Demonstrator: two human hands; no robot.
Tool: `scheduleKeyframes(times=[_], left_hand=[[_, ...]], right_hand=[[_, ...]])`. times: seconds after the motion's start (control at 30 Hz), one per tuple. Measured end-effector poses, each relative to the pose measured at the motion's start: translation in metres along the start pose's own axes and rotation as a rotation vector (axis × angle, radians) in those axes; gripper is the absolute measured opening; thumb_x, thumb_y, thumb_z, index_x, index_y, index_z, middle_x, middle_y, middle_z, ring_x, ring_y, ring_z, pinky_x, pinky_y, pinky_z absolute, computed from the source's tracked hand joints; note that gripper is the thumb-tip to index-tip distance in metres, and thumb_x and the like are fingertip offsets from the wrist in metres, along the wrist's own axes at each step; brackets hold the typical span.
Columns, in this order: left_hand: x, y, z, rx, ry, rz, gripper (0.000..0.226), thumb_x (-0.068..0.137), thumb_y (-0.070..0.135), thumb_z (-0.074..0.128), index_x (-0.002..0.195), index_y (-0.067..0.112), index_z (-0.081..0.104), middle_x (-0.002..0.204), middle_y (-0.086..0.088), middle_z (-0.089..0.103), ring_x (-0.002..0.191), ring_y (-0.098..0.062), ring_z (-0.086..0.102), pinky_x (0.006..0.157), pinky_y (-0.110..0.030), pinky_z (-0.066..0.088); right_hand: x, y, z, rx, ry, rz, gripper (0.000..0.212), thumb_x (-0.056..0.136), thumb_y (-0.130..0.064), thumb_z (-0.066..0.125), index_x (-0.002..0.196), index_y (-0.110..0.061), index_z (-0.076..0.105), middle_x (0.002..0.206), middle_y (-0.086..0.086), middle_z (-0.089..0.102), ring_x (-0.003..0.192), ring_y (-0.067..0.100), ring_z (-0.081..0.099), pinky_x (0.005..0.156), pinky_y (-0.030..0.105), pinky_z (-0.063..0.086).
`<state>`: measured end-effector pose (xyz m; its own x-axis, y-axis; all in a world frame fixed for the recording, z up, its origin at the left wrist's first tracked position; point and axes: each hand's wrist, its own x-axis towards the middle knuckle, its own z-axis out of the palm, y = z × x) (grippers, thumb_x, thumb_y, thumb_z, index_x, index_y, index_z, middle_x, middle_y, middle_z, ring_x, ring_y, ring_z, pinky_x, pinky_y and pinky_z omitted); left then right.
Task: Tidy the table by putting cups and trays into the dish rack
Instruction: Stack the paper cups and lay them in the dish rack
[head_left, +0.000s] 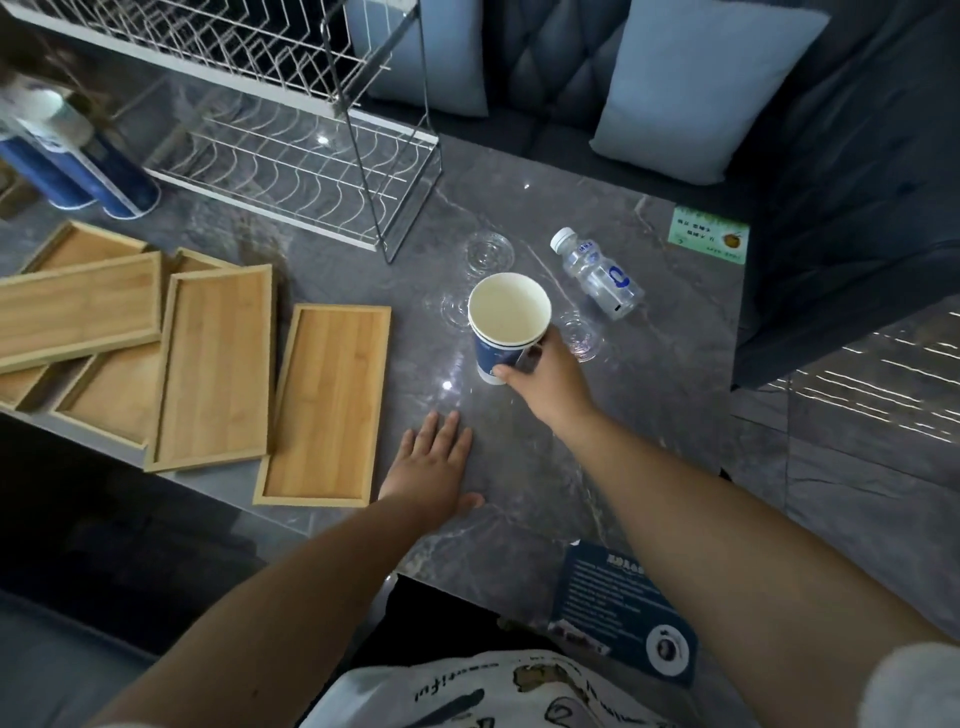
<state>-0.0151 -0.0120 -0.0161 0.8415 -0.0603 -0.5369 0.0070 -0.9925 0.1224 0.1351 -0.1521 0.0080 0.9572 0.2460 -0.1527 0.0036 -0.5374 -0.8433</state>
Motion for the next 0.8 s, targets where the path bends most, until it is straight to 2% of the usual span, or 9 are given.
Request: scheduleKeyframes(times=[0.2,0.3,0.37,0.43,0.5,0.53,0.63,0.7,0.8], left_hand=[[-0.003,0.000,0.000,-0.010,0.006,0.006,0.089,0.093,0.063,0.038,0.155,0.015,-0.006,0.163,-0.009,-0.015,0.148,-0.031,-0.018,0.121,-0.049,-0.002],[-0.004,-0.002,0.002,-0.013,0.009,0.010,0.088,0.094,0.063,0.037,0.155,0.016,-0.006,0.163,-0.008,-0.015,0.148,-0.030,-0.018,0.121,-0.049,-0.002],[-0.004,-0.002,0.004,-0.011,0.018,0.012,0.088,0.094,0.063,0.036,0.155,0.015,-0.005,0.163,-0.008,-0.014,0.148,-0.030,-0.017,0.121,-0.049,-0.001],[-0.003,-0.003,0.005,-0.020,0.026,0.011,0.087,0.094,0.062,0.037,0.155,0.016,-0.006,0.163,-0.007,-0.014,0.148,-0.029,-0.017,0.121,-0.048,-0.001],[-0.003,-0.004,0.006,-0.033,0.029,0.010,0.087,0.094,0.061,0.038,0.155,0.017,-0.005,0.163,-0.006,-0.014,0.149,-0.028,-0.016,0.121,-0.047,-0.001],[-0.003,-0.005,0.006,-0.038,0.028,0.011,0.087,0.094,0.060,0.039,0.155,0.017,-0.005,0.164,-0.006,-0.013,0.149,-0.027,-0.016,0.121,-0.046,-0.001],[-0.007,-0.009,0.002,-0.016,0.021,0.021,0.082,0.096,0.054,0.041,0.155,0.016,-0.001,0.164,-0.006,-0.008,0.150,-0.028,-0.011,0.121,-0.045,0.001],[-0.013,-0.012,0.000,0.047,0.037,0.019,0.076,0.097,0.051,0.040,0.155,0.014,0.008,0.165,-0.008,0.000,0.150,-0.030,-0.006,0.121,-0.048,0.001],[-0.028,-0.023,-0.003,0.060,0.050,-0.009,0.066,0.098,0.046,0.038,0.152,0.012,0.023,0.162,-0.010,0.015,0.149,-0.032,0.004,0.121,-0.049,0.002]], right_hand=[[0.015,-0.027,0.034,-0.070,-0.019,-0.057,0.059,0.063,-0.031,0.084,0.111,-0.020,0.052,0.092,-0.009,0.058,0.085,0.017,0.060,0.075,0.031,0.046],[0.021,-0.034,0.044,-0.076,-0.031,-0.073,0.058,0.065,-0.030,0.084,0.111,-0.019,0.051,0.092,-0.010,0.057,0.081,0.013,0.056,0.072,0.024,0.038],[0.022,-0.038,0.045,-0.075,-0.052,-0.068,0.056,0.065,-0.028,0.085,0.108,-0.020,0.050,0.091,-0.010,0.057,0.079,0.012,0.057,0.070,0.021,0.039],[0.021,-0.040,0.041,-0.040,-0.058,-0.072,0.055,0.063,-0.026,0.085,0.104,-0.027,0.049,0.088,-0.017,0.057,0.075,-0.003,0.057,0.064,0.004,0.037],[0.014,-0.038,0.031,-0.021,-0.051,-0.078,0.058,0.062,-0.029,0.085,0.109,-0.029,0.050,0.093,-0.022,0.057,0.082,-0.014,0.058,0.068,-0.001,0.038],[0.008,-0.036,0.026,-0.032,-0.066,-0.062,0.062,0.064,-0.033,0.084,0.117,-0.026,0.051,0.103,-0.019,0.060,0.092,-0.013,0.059,0.076,0.003,0.042],[-0.014,-0.021,0.005,-0.196,-0.137,0.021,0.074,0.078,-0.040,0.076,0.139,-0.013,0.043,0.139,0.005,0.054,0.124,0.019,0.053,0.103,0.038,0.044],[-0.039,-0.009,-0.009,-0.340,-0.173,0.021,0.069,0.085,-0.041,0.068,0.142,-0.011,0.043,0.144,0.011,0.049,0.131,0.026,0.048,0.108,0.040,0.039],[-0.076,0.006,-0.019,-0.576,-0.260,-0.042,0.061,0.092,-0.042,0.057,0.143,-0.012,0.042,0.143,0.012,0.050,0.130,0.028,0.047,0.104,0.038,0.039]])
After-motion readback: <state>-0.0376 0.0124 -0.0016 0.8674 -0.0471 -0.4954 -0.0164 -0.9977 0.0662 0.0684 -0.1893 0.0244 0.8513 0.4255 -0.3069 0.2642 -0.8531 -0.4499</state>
